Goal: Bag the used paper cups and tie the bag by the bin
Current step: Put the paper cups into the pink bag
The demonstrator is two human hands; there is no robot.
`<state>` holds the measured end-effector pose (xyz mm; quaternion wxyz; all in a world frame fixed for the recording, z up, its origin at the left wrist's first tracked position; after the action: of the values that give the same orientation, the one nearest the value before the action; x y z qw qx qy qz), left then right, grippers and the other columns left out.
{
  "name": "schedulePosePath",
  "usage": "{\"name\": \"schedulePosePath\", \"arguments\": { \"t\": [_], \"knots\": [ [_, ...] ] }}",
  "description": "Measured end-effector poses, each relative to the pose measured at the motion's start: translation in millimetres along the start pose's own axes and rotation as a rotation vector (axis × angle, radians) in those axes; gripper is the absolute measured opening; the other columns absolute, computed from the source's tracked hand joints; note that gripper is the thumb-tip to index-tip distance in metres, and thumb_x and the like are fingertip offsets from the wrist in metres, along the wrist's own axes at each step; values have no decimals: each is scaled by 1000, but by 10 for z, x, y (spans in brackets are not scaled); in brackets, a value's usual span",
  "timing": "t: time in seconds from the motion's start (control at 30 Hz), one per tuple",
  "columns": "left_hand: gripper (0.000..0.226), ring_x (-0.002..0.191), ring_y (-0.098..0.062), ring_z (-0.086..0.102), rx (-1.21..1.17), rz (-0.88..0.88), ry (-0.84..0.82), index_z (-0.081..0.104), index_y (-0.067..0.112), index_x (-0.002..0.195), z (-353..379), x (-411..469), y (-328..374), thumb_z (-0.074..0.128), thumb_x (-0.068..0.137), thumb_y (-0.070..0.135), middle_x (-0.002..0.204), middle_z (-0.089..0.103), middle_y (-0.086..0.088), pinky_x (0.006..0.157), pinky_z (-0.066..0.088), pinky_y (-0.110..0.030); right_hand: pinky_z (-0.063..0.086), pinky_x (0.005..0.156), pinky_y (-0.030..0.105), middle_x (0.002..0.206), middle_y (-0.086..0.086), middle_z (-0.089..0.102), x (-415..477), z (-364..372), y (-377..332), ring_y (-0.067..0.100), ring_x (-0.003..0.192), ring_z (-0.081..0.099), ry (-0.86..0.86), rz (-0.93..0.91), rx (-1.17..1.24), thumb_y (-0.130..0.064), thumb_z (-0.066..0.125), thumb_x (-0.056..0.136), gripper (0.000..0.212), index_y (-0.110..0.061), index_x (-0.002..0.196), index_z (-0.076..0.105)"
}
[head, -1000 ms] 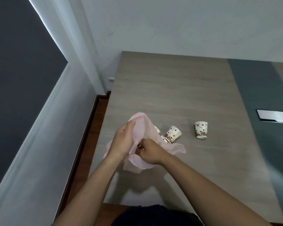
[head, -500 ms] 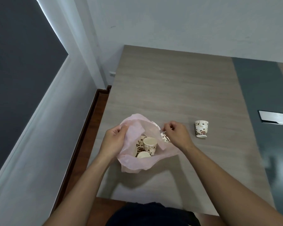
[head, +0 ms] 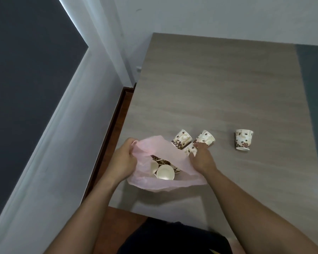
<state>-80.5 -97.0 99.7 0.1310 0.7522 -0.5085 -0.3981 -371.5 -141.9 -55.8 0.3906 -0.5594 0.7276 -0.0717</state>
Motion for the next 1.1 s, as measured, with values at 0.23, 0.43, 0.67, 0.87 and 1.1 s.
{"name": "schedulePosePath", "arguments": {
  "t": [0.23, 0.43, 0.67, 0.87, 1.1],
  "knots": [
    [35, 81, -16, 59, -143, -27, 146, 44, 23, 116, -69, -82, -25, 49, 99, -8, 96, 61, 1, 67, 46, -36, 56, 92, 51, 152, 12, 40, 112, 143, -65, 43, 121, 66, -52, -19, -210, -34, 71, 101, 57, -12, 148, 49],
    [62, 107, 6, 66, -207, 50, 124, 79, 24, 80, 16, -103, -56, 38, 79, -21, 107, 78, 18, 93, 48, -23, 57, 94, 51, 155, 10, 41, 69, 217, 78, 40, 127, 65, -82, -24, -328, -34, 75, 98, 64, -17, 152, 45],
    [47, 101, 33, 58, -292, 42, 98, 81, 34, 120, 36, -191, 76, 51, 107, 1, 117, 66, 43, 91, 45, -9, 57, 95, 42, 131, 7, 69, 23, 117, 329, 30, 117, 68, -120, 25, -203, -43, 83, 88, 57, -16, 133, 62],
    [38, 130, 12, 59, -392, 105, 31, 80, 35, 133, 37, -170, 156, 57, 112, 12, 132, 68, 31, 112, 44, -20, 56, 74, 35, 92, -1, 72, -325, -521, -139, 17, 76, 66, -139, 75, 732, -53, 80, 93, 40, -16, 109, 75],
    [39, 124, -7, 69, -528, 74, -15, 74, 39, 142, 77, -66, 318, 59, 113, 19, 146, 71, 18, 99, 61, -31, 55, 111, 53, 126, 10, 77, -901, -691, -538, 25, 117, 73, -578, -56, 996, -38, 80, 92, 48, -13, 133, 71]
  ]
}}
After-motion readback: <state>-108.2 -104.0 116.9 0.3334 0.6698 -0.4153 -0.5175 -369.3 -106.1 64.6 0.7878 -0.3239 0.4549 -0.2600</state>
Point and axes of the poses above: each hand's wrist, its own x-axis towards the middle knuckle, its own z-axis out of the palm, y = z × x, the point moved 1 cm from there along x, towards the middle knuckle
